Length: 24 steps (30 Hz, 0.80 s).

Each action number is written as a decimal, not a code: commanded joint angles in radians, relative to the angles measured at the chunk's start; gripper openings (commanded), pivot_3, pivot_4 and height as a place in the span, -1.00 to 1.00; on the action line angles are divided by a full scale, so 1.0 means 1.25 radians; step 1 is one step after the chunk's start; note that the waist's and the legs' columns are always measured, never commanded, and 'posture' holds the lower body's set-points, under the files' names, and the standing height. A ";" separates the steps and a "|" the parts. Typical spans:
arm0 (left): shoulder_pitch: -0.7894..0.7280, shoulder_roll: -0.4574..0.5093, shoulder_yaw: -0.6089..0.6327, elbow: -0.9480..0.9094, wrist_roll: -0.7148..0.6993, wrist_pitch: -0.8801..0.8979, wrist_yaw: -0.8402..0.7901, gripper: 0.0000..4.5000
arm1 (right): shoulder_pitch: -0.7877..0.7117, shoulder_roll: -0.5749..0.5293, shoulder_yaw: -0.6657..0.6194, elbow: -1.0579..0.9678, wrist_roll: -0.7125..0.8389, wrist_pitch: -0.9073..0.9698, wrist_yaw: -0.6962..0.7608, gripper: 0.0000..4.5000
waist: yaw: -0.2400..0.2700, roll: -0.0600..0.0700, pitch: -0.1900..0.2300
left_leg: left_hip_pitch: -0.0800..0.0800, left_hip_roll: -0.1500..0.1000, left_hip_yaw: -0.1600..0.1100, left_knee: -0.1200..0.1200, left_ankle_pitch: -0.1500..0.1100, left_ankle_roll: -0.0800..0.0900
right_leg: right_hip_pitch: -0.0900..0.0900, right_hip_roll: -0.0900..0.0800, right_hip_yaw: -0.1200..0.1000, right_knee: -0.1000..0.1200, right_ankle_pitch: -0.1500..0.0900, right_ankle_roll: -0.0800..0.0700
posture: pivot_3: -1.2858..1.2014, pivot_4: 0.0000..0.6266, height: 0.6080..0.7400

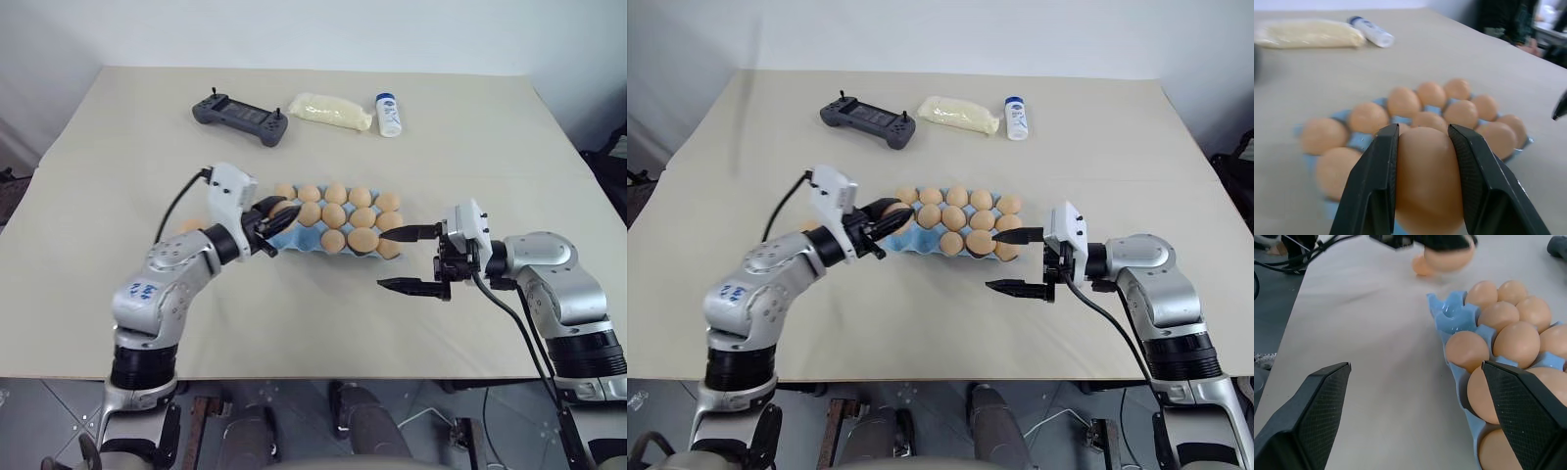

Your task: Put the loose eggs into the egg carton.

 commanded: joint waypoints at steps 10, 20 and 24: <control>-0.048 -0.025 -0.050 0.123 0.035 -0.102 -0.063 -0.03 | 0.022 0.008 -0.055 -0.041 0.036 -0.002 -0.039 1.00 | 0.001 0.000 0.000 | -0.001 0.000 0.000 0.000 0.000 0.000 | 0.000 0.000 0.000 0.000 0.000 0.000 | 0.03 -0.52 1.00; -0.054 -0.021 -0.051 0.117 0.057 -0.103 -0.054 0.99 | 0.025 0.011 -0.046 -0.046 0.033 -0.003 -0.058 1.00 | 0.001 0.000 0.000 | 0.000 0.000 0.000 0.000 0.000 0.000 | 0.000 0.000 0.000 0.000 0.000 0.000 | 0.03 -0.52 1.00; -0.039 0.018 0.001 0.059 0.044 -0.081 -0.045 0.99 | 0.021 0.011 -0.048 -0.045 0.036 0.000 -0.059 1.00 | -0.002 0.000 0.000 | 0.000 0.000 0.000 0.000 0.000 0.000 | 0.000 0.000 0.000 0.000 0.000 0.000 | 0.03 -0.52 1.00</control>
